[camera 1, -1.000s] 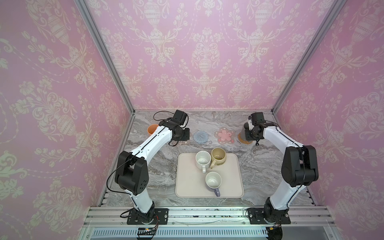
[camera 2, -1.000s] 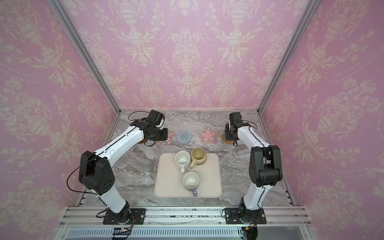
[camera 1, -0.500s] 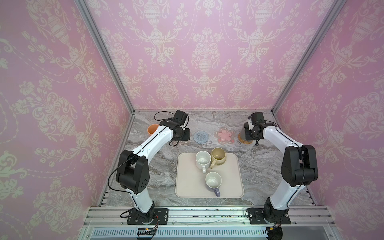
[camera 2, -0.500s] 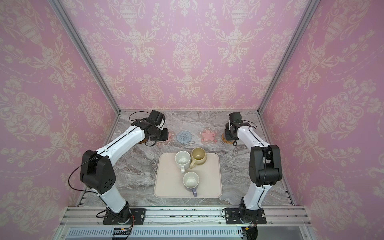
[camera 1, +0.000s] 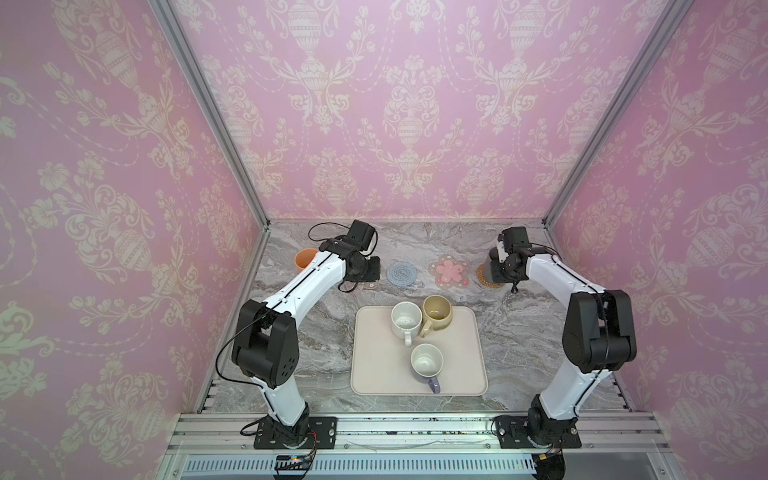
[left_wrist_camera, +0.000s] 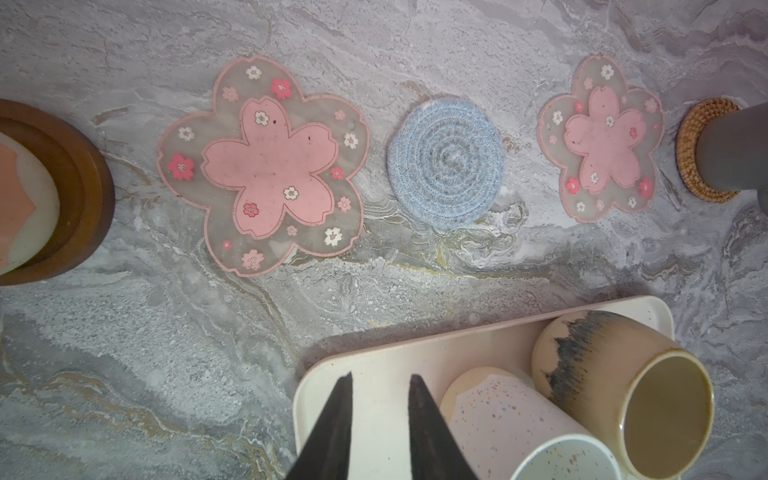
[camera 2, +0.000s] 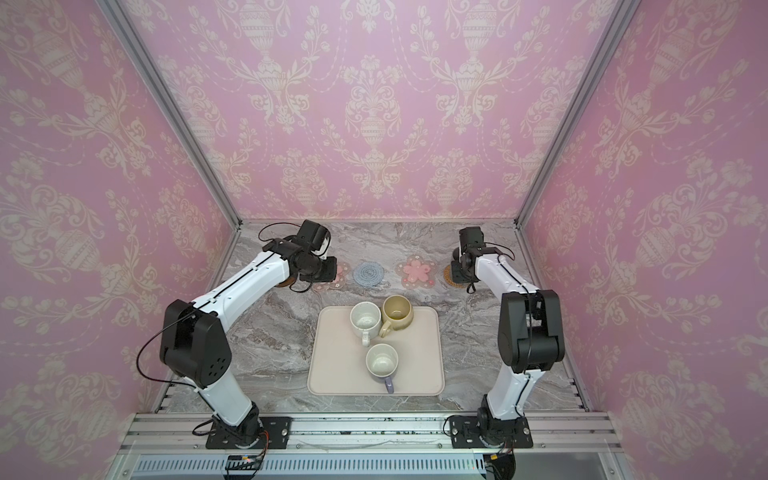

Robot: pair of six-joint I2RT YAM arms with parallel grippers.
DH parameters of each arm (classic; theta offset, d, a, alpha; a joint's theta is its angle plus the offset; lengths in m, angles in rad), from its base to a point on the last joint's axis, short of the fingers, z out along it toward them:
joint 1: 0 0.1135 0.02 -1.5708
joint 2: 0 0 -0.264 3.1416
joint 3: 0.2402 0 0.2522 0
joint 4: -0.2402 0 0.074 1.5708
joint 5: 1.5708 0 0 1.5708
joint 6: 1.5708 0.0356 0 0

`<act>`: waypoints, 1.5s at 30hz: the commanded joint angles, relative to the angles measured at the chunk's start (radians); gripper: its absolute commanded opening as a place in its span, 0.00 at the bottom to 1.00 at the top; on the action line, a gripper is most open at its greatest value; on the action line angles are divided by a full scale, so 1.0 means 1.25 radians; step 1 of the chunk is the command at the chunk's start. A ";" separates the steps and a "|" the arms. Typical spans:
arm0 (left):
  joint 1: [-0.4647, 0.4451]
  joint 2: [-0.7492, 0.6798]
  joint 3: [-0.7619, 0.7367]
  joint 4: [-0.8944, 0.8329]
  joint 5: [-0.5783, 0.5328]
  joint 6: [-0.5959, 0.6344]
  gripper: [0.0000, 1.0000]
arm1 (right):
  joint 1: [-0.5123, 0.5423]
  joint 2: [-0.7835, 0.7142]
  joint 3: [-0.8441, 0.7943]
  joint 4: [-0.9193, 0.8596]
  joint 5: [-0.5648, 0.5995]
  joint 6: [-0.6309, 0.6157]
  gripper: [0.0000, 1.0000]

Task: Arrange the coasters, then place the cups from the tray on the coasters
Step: 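Lower the grey mug onto the round rattan coaster with the right gripper, then open the right gripper and draw it back while left gripper moves toward the tray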

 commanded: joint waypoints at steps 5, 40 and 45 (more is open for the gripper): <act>0.005 0.003 0.022 -0.018 0.018 -0.017 0.27 | -0.004 -0.020 -0.007 0.025 -0.004 0.010 0.13; -0.023 -0.153 -0.080 -0.063 -0.013 -0.020 0.32 | -0.003 -0.262 -0.158 -0.041 -0.074 0.105 0.48; -0.044 -0.211 -0.136 -0.068 -0.033 -0.016 0.34 | 0.033 -0.347 -0.199 -0.077 -0.045 0.107 0.48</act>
